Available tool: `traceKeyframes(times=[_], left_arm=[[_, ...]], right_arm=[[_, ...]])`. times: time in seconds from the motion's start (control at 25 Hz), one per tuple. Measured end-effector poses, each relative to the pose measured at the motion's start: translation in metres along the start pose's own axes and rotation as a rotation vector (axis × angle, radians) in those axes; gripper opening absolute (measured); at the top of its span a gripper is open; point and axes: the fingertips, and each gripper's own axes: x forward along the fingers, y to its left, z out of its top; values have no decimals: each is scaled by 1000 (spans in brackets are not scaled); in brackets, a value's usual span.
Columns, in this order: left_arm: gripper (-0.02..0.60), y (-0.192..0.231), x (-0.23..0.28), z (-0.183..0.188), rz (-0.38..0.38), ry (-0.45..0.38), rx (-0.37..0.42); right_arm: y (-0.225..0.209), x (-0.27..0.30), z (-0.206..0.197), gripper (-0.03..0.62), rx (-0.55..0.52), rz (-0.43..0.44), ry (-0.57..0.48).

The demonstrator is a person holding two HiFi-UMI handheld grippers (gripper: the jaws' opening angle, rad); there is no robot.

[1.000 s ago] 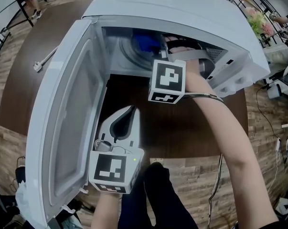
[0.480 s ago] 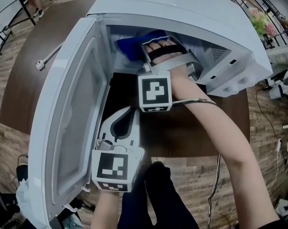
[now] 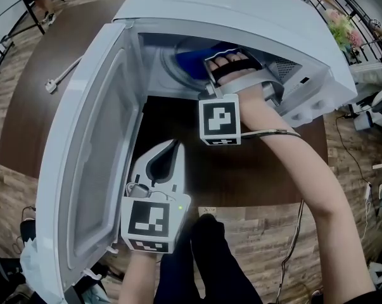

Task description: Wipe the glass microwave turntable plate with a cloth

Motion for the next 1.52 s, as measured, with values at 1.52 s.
traceKeyframes(times=[1.52], left_arm=[[11, 1, 0, -3, -3, 1, 0]], right_arm=[[15, -13, -63, 77, -53, 119, 211]])
